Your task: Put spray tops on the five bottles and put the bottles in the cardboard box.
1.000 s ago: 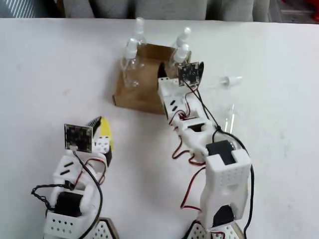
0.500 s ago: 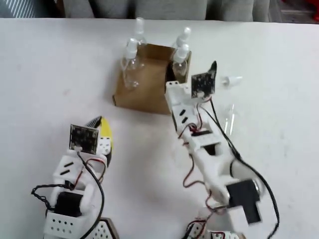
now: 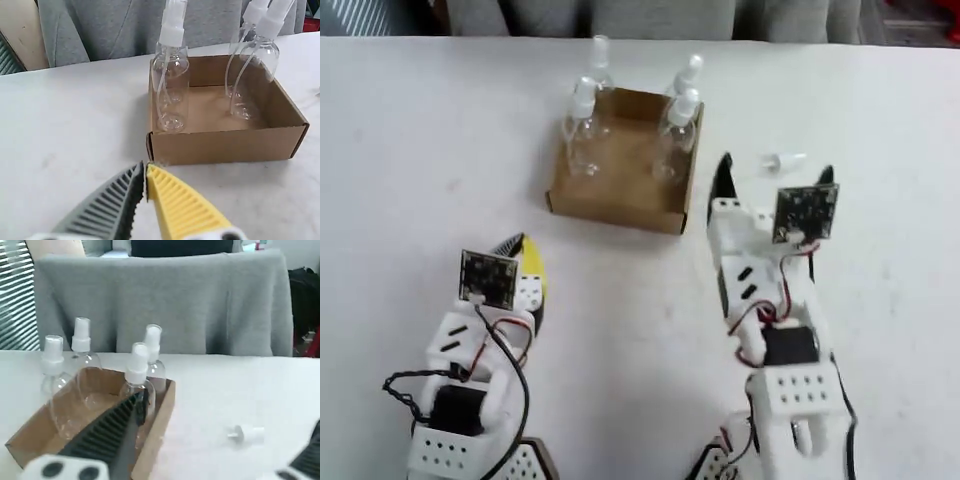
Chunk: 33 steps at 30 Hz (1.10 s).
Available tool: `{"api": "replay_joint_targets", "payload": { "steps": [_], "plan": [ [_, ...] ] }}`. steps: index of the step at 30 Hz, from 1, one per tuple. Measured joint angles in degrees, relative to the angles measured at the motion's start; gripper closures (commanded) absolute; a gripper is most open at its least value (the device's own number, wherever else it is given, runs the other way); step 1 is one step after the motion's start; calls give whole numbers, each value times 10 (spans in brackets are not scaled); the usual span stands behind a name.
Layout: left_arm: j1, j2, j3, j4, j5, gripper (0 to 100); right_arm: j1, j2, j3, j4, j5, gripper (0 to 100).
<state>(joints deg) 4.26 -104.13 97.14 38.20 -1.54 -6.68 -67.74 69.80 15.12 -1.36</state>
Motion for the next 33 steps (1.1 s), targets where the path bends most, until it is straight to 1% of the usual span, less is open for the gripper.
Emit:
{"api": "replay_joint_targets", "payload": {
  "steps": [2, 5, 8, 10, 13, 17, 21, 27, 29, 33],
  "plan": [
    [0, 0, 0, 5, 0, 978, 25, -57, -1, 80, 0, 647],
    [0, 0, 0, 5, 0, 978, 64, -96, -17, 179, 0, 788],
    [0, 0, 0, 5, 0, 978, 111, -105, -40, 221, 0, 904],
    [0, 0, 0, 5, 0, 978, 127, -105, -53, 227, 0, 933],
    [0, 0, 0, 5, 0, 978, 140, -79, -81, 239, 0, 931],
    [0, 0, 0, 10, 0, 978, 142, 18, -153, 292, 0, 932],
    [0, 0, 0, 18, -1, 978, 144, 154, -267, 365, -20, 930],
    [0, 0, 0, 18, -1, 977, 144, 382, -476, 498, -60, 850],
    [0, 0, 0, 18, -1, 977, 144, 457, -543, 536, -76, 848],
    [0, 0, 0, 18, -1, 977, 144, 595, -663, 577, -98, 847]
  ]
}}
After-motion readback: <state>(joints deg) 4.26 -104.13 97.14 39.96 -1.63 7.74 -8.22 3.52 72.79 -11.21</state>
